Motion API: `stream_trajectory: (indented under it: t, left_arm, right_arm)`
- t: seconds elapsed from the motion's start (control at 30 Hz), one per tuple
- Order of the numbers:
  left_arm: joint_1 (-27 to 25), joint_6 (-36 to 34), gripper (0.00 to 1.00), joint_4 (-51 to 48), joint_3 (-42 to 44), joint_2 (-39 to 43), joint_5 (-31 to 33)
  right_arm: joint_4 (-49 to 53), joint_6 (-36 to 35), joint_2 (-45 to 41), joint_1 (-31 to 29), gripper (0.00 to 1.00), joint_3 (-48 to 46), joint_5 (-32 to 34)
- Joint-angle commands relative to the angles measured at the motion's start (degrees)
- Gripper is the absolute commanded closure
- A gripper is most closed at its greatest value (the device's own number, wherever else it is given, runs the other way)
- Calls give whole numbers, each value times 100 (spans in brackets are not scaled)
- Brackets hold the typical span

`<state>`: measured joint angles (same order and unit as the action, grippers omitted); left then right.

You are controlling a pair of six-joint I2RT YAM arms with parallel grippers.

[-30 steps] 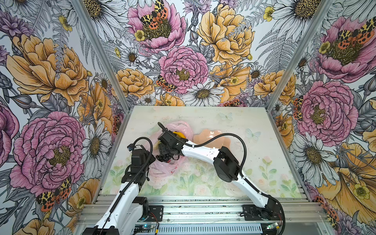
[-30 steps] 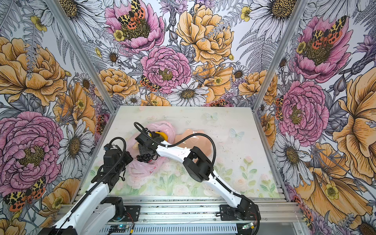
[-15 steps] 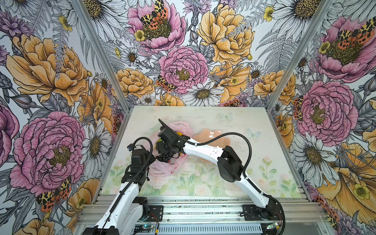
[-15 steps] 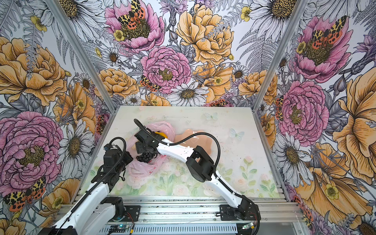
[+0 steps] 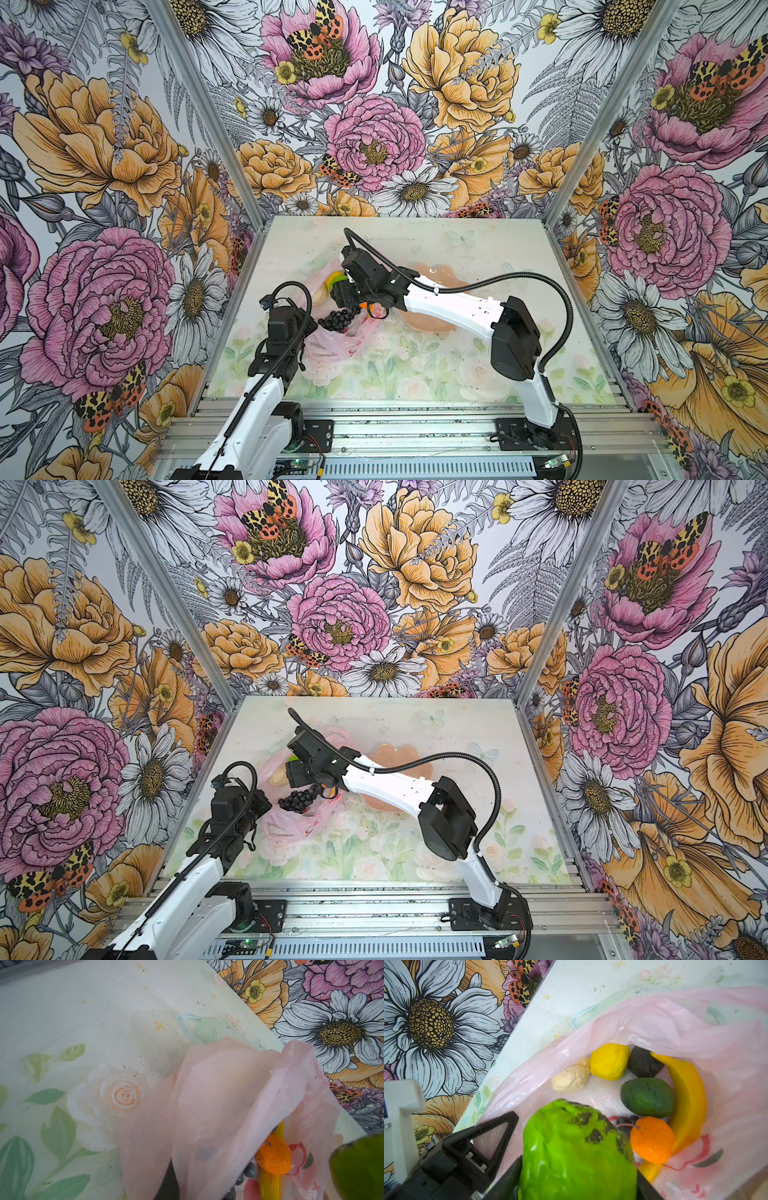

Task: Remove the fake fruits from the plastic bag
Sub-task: 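Lift the lime-green fruit out of the bag and carry it over the pink bowl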

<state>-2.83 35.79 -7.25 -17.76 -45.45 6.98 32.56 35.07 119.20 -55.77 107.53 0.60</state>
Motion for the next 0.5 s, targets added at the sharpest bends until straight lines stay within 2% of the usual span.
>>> stream_trajectory:
  t: [0.0, 0.2, 0.47]
  left_arm:
    - [-8, -91, 88, 193, 94, 63, 83]
    - [-7, -95, 88, 199, 96, 63, 58]
    - [-9, -94, 87, 199, 96, 63, 57]
  right_arm:
    - [-39, 131, -613, 223, 41, -473, -25]
    - [-56, 307, -1552, 675, 42, -1685, 52]
    - [-291, 581, -2487, 1578, 42, -3026, -536]
